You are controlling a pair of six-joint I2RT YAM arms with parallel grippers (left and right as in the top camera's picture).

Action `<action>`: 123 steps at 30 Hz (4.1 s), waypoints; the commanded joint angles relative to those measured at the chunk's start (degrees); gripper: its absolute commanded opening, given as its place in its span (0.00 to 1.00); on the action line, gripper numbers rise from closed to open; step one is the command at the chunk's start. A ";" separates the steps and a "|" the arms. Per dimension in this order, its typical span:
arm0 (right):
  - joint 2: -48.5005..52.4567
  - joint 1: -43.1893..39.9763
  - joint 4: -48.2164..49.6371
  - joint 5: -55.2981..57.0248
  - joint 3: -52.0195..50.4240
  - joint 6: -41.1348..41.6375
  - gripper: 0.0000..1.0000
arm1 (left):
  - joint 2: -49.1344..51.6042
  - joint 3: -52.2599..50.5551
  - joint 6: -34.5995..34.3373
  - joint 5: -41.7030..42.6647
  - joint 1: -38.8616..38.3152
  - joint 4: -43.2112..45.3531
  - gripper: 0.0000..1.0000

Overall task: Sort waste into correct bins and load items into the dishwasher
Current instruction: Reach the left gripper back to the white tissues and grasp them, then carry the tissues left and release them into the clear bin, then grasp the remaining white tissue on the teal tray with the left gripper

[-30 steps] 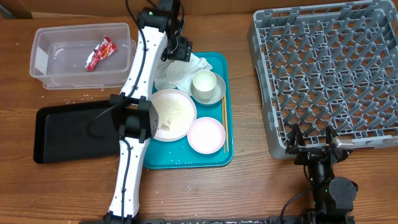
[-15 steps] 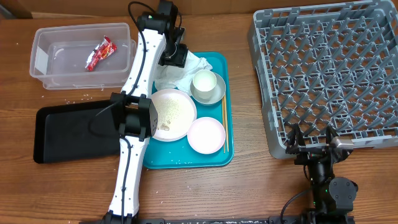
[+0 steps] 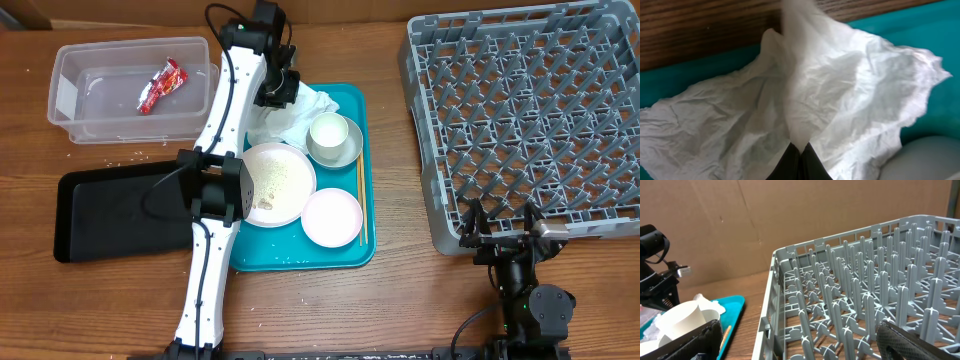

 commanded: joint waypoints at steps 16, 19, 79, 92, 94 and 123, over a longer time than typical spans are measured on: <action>-0.52 -0.20 0.35 0.13 -0.59 -0.42 1.00 | -19.58 3.32 -8.09 9.86 5.27 0.61 0.04; -0.52 -0.20 0.35 0.13 -0.59 -0.39 1.00 | -22.56 3.32 -15.19 7.58 10.88 3.26 0.04; -0.52 -0.20 0.35 0.13 -0.59 -0.42 1.00 | -14.80 4.50 -6.64 24.74 16.50 3.43 0.80; -0.52 -0.20 0.35 0.13 -0.59 -0.39 1.00 | -14.78 -8.41 -1.60 -4.50 0.39 3.34 0.75; -0.52 -0.20 0.35 0.13 -0.59 -0.39 1.00 | -14.78 -12.55 -1.53 -6.10 -0.31 4.87 0.75; -0.52 -0.20 0.35 0.13 -0.59 -0.39 1.00 | -14.93 -29.20 -3.65 -7.91 0.20 19.08 0.04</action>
